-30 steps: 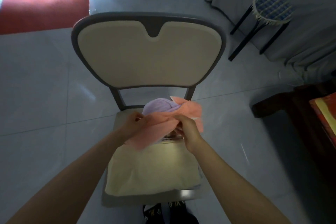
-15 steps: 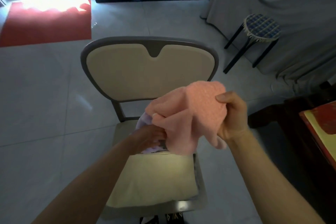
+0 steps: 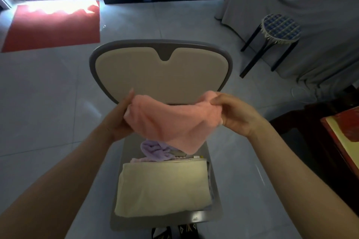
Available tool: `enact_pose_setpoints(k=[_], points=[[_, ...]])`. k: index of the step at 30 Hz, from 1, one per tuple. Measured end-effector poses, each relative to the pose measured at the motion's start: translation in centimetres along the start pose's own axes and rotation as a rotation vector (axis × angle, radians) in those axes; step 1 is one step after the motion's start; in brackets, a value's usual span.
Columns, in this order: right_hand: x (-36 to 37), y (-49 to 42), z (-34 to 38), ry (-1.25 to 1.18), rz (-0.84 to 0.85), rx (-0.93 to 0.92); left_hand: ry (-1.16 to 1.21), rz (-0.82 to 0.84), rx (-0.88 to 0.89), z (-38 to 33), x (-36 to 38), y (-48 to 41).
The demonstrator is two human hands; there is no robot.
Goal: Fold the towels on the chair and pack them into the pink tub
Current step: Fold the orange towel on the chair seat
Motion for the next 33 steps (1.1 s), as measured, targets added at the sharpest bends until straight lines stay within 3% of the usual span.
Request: enact_pose_setpoints(k=[3,5,6,8,10,11,14,18,22,24,27,29,33], points=[[1.7,1.1,1.8,-0.18,0.213,-0.08,-0.153,0.001,0.108,-3.1,-0.5,1.5],[2.6,1.3,2.1,-0.308,0.334,-0.088,-0.112,0.013,0.099,-3.9,-0.9,2.0],[3.5,1.6,1.6,-0.416,0.428,-0.069,-0.002,0.076,0.042,-3.4,-0.2,2.4],[4.2,1.5,-0.8,-0.502,0.478,0.05,0.22,0.382,-0.06,-1.9,1.9,3.9],[3.6,1.7,-4.0,-0.213,0.441,0.178,0.269,0.504,-0.174,0.6,1.6,5.5],[3.3,2.0,-5.7,-0.039,0.437,0.223,0.155,0.485,-0.253,2.5,1.1,5.9],[2.2,3.3,-12.1,0.196,0.428,0.453,-0.244,0.176,-0.578,9.3,-4.7,8.0],[-1.6,4.4,-21.4,0.561,0.369,0.763,-0.605,0.178,-1.053,17.7,-8.1,11.9],[-5.0,4.6,-25.9,0.943,0.452,1.011,-0.694,0.104,-1.168,20.9,-11.3,11.9],[-6.5,3.2,-23.8,1.035,0.332,0.951,-0.839,-0.013,-1.056,19.3,-12.8,9.3],[-10.6,-1.9,-19.5,0.943,-0.18,0.565,-1.034,-0.365,-0.655,14.7,-15.4,3.6],[-13.4,-4.7,-18.0,0.904,-0.494,0.388,-1.133,-0.576,-0.486,12.2,-16.2,1.0],[-15.7,-10.2,-20.4,0.786,-0.638,0.446,-0.906,-0.709,-0.455,12.5,-16.7,-2.3]])
Point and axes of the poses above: each hand's wrist, its own y-axis away from the middle knuckle, its own x-axis out of the palm, z = x × y, the point moved 8 cm from there along -y, towards the middle knuckle, and after that the axes turned 10 degrees about z, right-handed, at the moved point
